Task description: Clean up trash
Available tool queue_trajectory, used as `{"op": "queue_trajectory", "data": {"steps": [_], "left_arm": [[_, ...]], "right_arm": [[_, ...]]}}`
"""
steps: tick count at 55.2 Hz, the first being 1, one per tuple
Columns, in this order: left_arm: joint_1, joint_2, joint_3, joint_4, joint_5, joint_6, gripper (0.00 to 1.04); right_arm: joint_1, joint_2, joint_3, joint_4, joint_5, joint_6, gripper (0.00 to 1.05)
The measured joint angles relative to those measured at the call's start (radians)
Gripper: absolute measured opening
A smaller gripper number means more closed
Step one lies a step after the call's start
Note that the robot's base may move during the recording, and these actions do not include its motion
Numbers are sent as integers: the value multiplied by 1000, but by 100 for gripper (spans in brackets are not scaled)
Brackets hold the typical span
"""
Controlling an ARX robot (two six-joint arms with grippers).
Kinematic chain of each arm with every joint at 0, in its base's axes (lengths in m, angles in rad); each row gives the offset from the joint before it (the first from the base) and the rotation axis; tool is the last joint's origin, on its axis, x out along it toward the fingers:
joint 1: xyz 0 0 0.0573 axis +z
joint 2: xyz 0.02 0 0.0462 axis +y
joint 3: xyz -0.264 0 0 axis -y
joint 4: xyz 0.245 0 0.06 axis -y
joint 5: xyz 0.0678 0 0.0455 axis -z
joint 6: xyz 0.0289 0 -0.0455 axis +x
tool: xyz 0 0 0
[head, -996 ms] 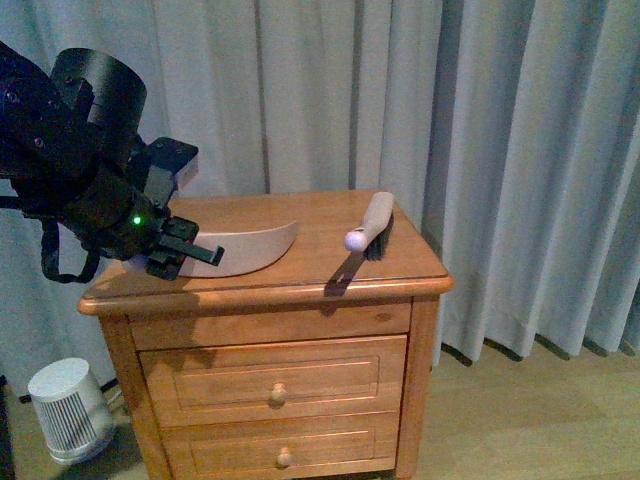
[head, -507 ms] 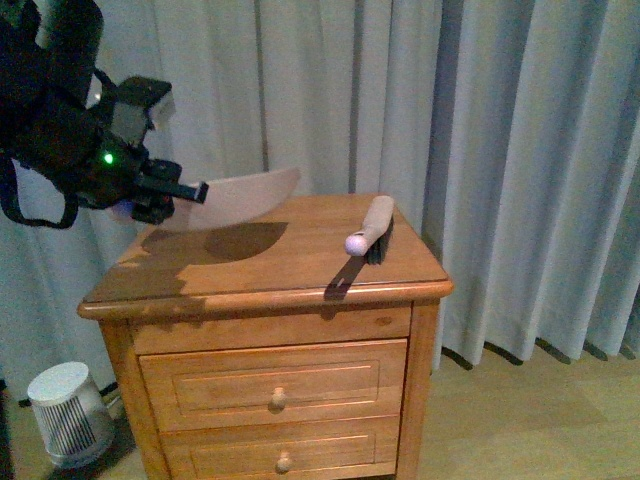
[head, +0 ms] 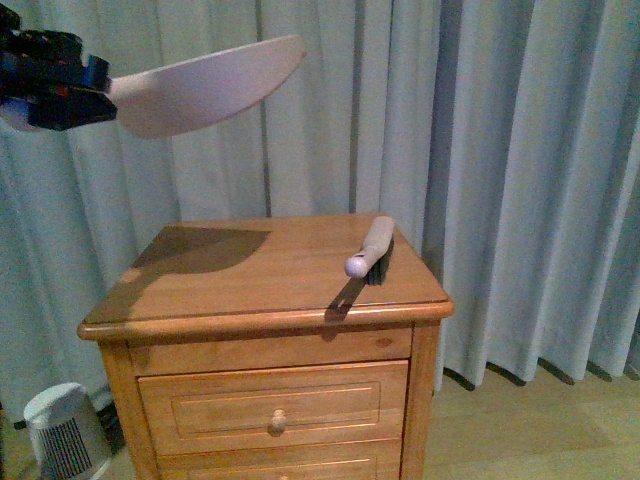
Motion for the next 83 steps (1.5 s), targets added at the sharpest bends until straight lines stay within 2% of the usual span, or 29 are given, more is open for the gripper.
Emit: {"op": "queue_trajectory", "data": {"steps": [27, 45, 61, 68, 83], "left_arm": [[168, -422, -308, 27, 281, 1, 29], [260, -630, -442, -38, 418, 0, 29], [401, -777, -537, -121, 553, 5, 29], [441, -809, -581, -158, 581, 35, 29], [445, -809, -594, -161, 580, 50, 29]], "right_arm": [[0, 0, 0, 0, 0, 0, 97], [0, 0, 0, 0, 0, 0, 97], [0, 0, 0, 0, 0, 0, 97], [0, 0, 0, 0, 0, 0, 97], [0, 0, 0, 0, 0, 0, 97]]}}
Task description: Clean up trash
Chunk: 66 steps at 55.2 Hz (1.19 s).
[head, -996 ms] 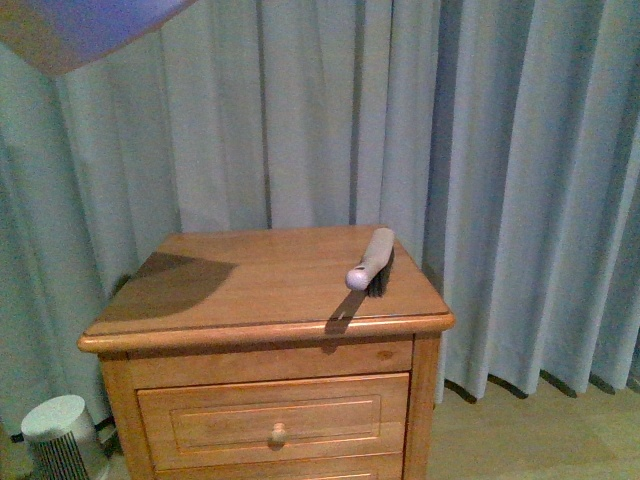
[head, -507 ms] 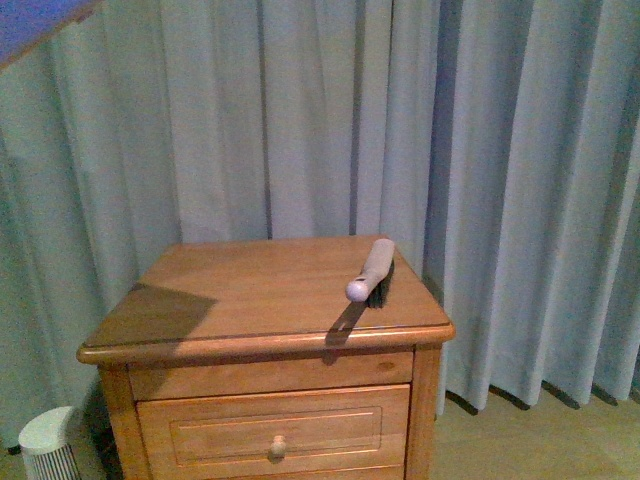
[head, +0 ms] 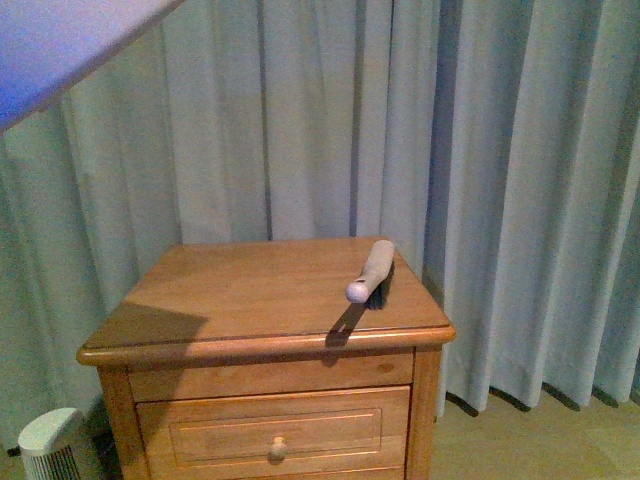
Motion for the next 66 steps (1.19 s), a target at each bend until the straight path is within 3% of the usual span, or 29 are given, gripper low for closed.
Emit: {"op": "queue_trajectory", "data": {"steps": [11, 14, 16, 20, 23, 26, 32, 40, 50, 66], "left_arm": [[0, 0, 0, 0, 0, 0, 29], [0, -1, 0, 0, 0, 1, 29], [0, -1, 0, 0, 0, 2, 29], [0, -1, 0, 0, 0, 2, 29], [0, -1, 0, 0, 1, 3, 29], [1, -2, 0, 0, -1, 3, 29], [1, -2, 0, 0, 0, 3, 29], [1, -2, 0, 0, 0, 3, 29], [1, -2, 0, 0, 0, 3, 29], [1, -2, 0, 0, 0, 3, 29]], "right_arm": [[2, 2, 0, 2, 11, -2, 97], [79, 68, 2, 87, 277, -21, 97], [153, 153, 16, 130, 532, -14, 97], [183, 288, 37, 145, 846, 19, 97], [151, 378, 52, 167, 967, 51, 97], [103, 464, 88, 194, 945, 80, 97], [15, 672, 224, 291, 792, 121, 97], [-27, 938, 451, 293, 623, 169, 97], [-1, 1228, 790, 148, 453, 271, 97], [119, 1611, 1333, -133, 333, 458, 97]]}}
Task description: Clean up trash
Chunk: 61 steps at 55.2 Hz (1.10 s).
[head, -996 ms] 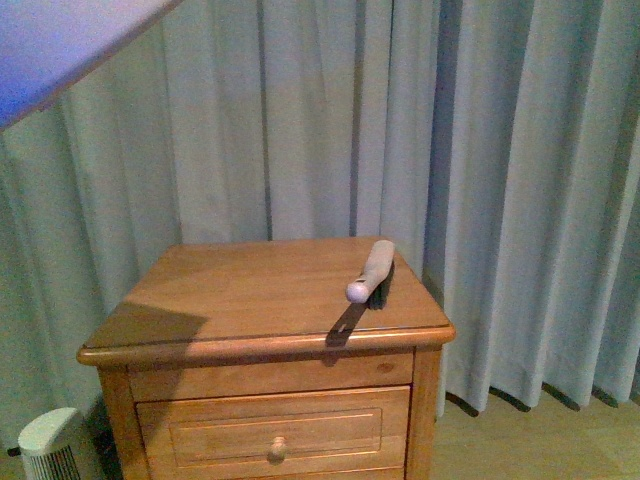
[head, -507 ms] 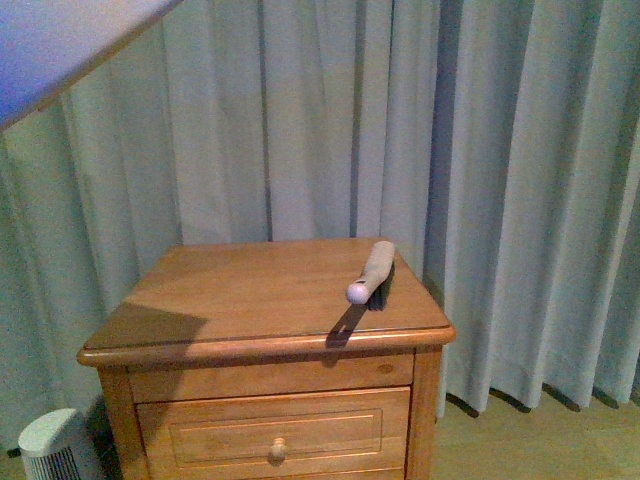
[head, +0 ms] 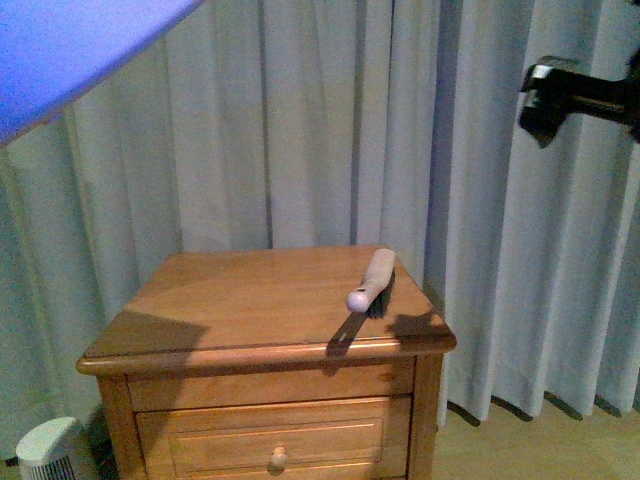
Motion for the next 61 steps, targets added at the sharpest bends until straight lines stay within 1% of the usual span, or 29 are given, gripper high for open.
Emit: {"op": "queue_trajectory", "data": {"steps": [11, 18, 32, 38, 51, 61], "left_arm": [[0, 0, 0, 0, 0, 0, 29], [0, 0, 0, 0, 0, 0, 29], [0, 0, 0, 0, 0, 0, 29], [0, 0, 0, 0, 0, 0, 29], [0, 0, 0, 0, 0, 0, 29], [0, 0, 0, 0, 0, 0, 29]], "right_arm": [[51, 249, 305, -182, -84, 138, 97], [65, 373, 450, -272, -127, 198, 97], [86, 580, 695, -394, -203, 257, 97], [125, 684, 824, -450, -241, 283, 97], [191, 791, 935, -494, -273, 315, 97], [204, 814, 932, -521, -272, 329, 97]]}}
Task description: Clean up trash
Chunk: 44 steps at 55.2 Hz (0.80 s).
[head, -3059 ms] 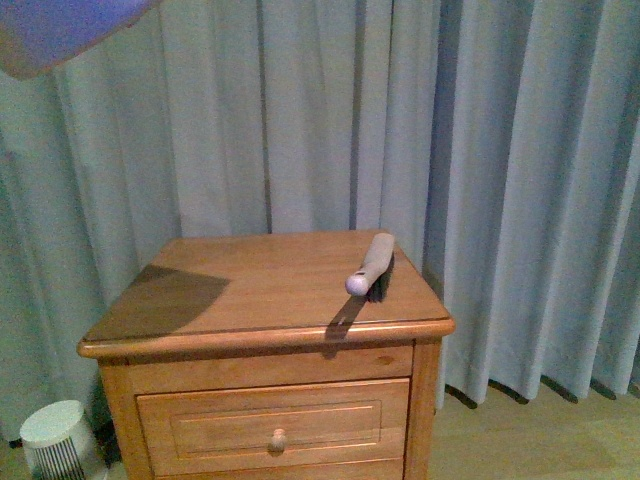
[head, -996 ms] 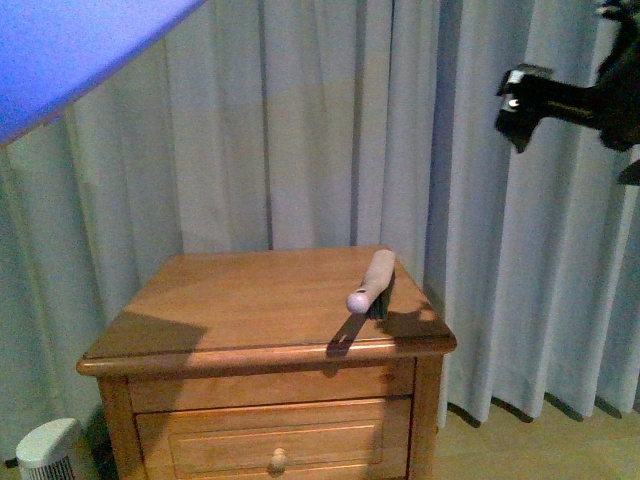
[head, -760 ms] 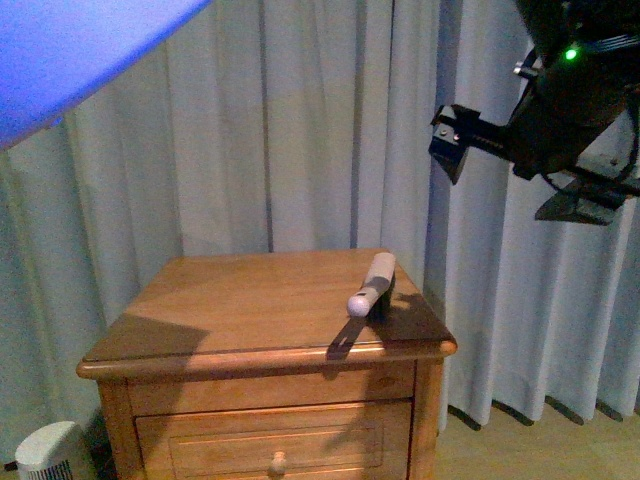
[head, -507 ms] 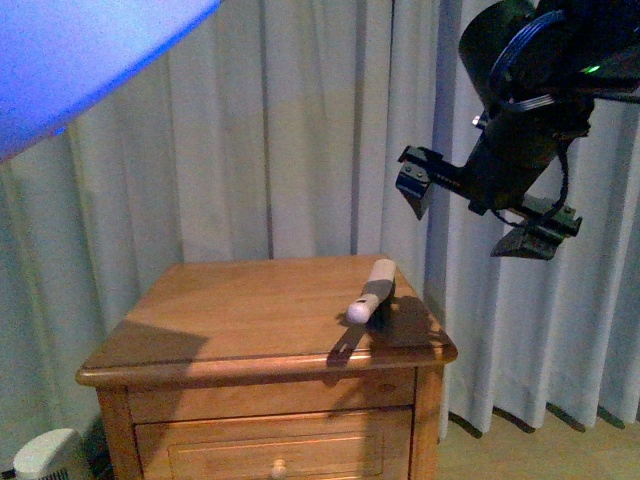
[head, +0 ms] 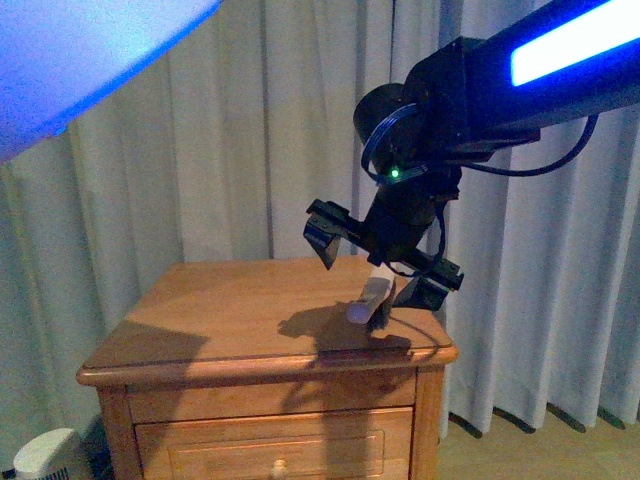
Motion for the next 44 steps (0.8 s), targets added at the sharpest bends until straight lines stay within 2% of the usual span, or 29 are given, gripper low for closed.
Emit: {"op": "queue_trajectory", "data": {"steps": [44], "left_arm": [[0, 0, 0, 0, 0, 0, 29]], "right_arm": [[-14, 51, -11, -23, 26, -3, 97]]}}
